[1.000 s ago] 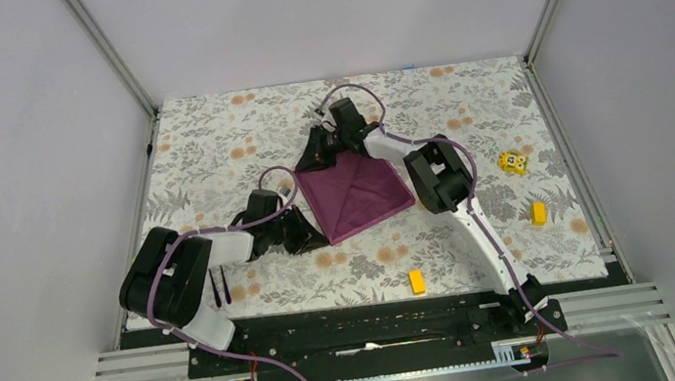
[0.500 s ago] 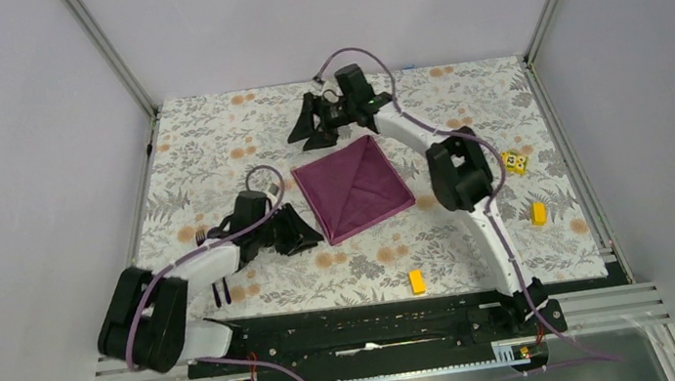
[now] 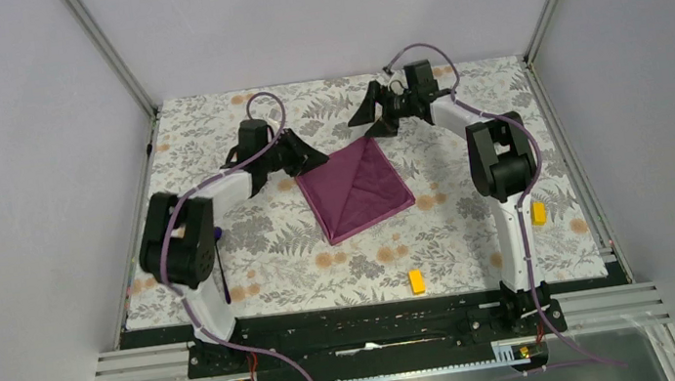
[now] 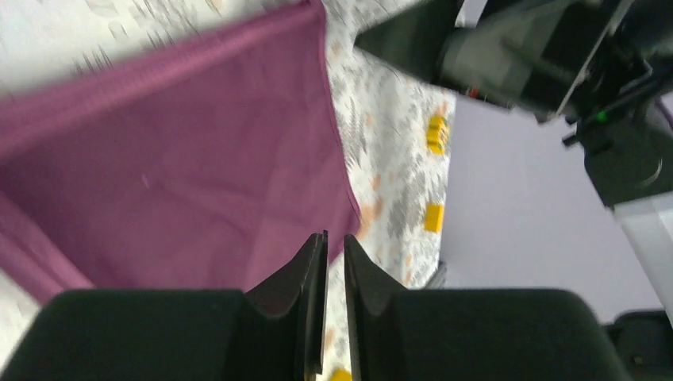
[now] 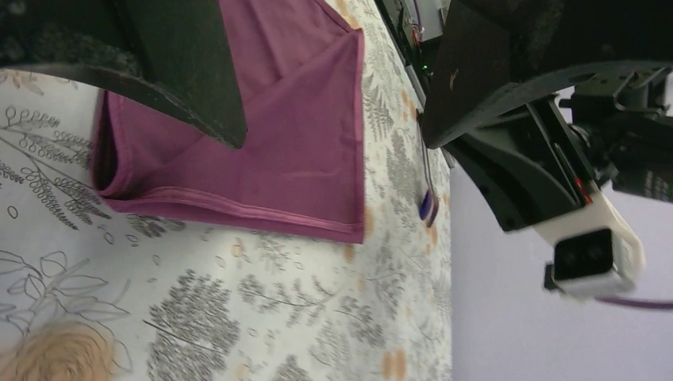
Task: Fold the napkin into a case and place the utensils inside
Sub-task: Smooth out the upper triangle-folded napkin at the center of the board.
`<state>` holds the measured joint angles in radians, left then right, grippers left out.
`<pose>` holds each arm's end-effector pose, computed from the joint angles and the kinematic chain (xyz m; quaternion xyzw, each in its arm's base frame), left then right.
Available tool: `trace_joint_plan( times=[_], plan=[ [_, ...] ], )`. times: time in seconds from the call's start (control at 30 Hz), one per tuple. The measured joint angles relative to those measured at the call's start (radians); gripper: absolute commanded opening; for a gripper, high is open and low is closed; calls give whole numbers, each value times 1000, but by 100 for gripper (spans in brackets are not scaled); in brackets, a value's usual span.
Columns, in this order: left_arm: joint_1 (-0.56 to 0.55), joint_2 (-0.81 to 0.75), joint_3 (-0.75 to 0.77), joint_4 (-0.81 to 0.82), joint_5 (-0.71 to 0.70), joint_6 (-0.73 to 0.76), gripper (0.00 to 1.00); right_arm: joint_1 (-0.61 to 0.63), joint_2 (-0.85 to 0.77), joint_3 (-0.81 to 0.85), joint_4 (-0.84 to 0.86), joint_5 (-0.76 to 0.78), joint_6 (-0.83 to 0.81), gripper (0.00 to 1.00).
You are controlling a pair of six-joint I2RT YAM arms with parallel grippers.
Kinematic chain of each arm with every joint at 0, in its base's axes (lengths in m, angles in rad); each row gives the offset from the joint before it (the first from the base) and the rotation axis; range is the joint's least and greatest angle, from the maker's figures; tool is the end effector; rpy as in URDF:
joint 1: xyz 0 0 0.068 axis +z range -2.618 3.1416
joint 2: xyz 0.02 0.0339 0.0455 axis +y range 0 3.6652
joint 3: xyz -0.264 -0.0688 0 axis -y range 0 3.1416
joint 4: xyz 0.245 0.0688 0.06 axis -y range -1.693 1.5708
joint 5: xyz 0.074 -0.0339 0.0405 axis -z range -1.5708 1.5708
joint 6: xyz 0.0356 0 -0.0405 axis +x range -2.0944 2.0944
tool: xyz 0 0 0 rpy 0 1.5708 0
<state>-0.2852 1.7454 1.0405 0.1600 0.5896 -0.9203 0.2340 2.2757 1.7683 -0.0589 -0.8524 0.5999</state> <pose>0.3590 -0.1259 0.2067 -0.1249 0.8366 -0.4748 0.2433 0.4963 0.1458 0.1957 -0.0505 0.8210 0.5088 0.2540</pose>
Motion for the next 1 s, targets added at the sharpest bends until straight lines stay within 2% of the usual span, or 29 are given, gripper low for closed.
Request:
trace_joint_plan(
  times=[0.13, 0.27, 0.53, 1.0],
  plan=[
    [22, 208, 135, 18, 1, 0, 10, 14, 96, 7, 20, -13, 17, 88],
    [62, 296, 170, -5, -12, 16, 8, 23, 156, 13, 54, -33, 54, 87],
    [119, 305, 169, -48, -42, 56, 3, 27, 162, 16, 152, -56, 111, 87],
    [128, 315, 154, -111, -101, 85, 0, 42, 203, 58, 274, -58, 203, 87]
  ],
)
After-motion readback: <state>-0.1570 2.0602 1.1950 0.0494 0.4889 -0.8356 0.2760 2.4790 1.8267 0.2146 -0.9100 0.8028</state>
